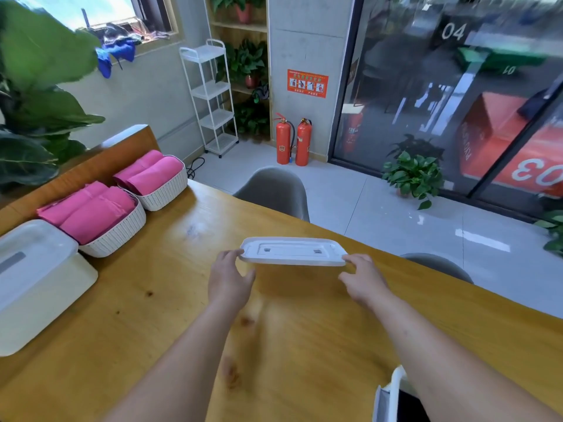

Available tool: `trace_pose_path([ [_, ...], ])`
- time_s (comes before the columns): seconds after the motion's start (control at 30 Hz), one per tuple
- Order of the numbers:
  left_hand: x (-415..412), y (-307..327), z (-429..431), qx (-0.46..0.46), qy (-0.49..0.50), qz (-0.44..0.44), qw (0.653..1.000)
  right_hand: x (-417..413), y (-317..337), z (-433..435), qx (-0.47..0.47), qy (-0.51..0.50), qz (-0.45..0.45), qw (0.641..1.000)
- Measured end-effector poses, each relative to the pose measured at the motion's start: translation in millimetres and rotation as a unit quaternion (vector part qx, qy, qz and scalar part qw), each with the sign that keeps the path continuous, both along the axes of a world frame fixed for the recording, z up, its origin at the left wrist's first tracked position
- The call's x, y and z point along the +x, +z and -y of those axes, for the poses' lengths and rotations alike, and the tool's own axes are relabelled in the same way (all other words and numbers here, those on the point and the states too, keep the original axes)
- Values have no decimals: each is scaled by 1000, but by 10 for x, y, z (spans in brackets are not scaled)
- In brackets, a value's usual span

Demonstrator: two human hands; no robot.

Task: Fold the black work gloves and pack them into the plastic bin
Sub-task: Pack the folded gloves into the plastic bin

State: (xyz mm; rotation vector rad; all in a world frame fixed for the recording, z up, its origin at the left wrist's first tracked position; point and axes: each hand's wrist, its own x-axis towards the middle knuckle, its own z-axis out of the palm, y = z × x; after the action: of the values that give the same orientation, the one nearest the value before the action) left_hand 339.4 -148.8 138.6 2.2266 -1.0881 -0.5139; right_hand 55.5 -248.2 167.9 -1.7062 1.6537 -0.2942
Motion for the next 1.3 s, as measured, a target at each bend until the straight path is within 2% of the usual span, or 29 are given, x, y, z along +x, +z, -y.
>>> trace_pose_path([
  [0.13, -200, 371, -169, -80, 17, 2, 997, -269, 344, -213, -60, -4, 10, 998],
  [0.23, -390, 660, -290, -127, -12, -7, 992, -535, 597, -400, -127, -32, 59, 990],
  [0.37, -711, 1040, -436, -178, -53, -12, 983, -944, 959, -665, -204, -55, 77, 975],
  [0.63, -1535, 1806, -656, -280, -129, -64, 949, -1834, 1542, -1210, -347, -128, 46, 928],
  [0.77, -1998, 2112, -763, -302, -152, -94, 936, -2291, 1761, -1387, -398, -162, 62, 901],
  [0.9, -2421, 2260, -891, -301, -157, -143, 930, -2711, 1854, -1556, -412, -194, 72, 887],
  [1.03, -2724, 2190, -947, -290, -168, -150, 930, -3019, 1816, -1752, -394, -228, 87, 886],
  [1.3, -2930, 1762, -1042, -182, -145, -124, 965, -3309, 1292, -2058, -284, -290, 141, 903],
])
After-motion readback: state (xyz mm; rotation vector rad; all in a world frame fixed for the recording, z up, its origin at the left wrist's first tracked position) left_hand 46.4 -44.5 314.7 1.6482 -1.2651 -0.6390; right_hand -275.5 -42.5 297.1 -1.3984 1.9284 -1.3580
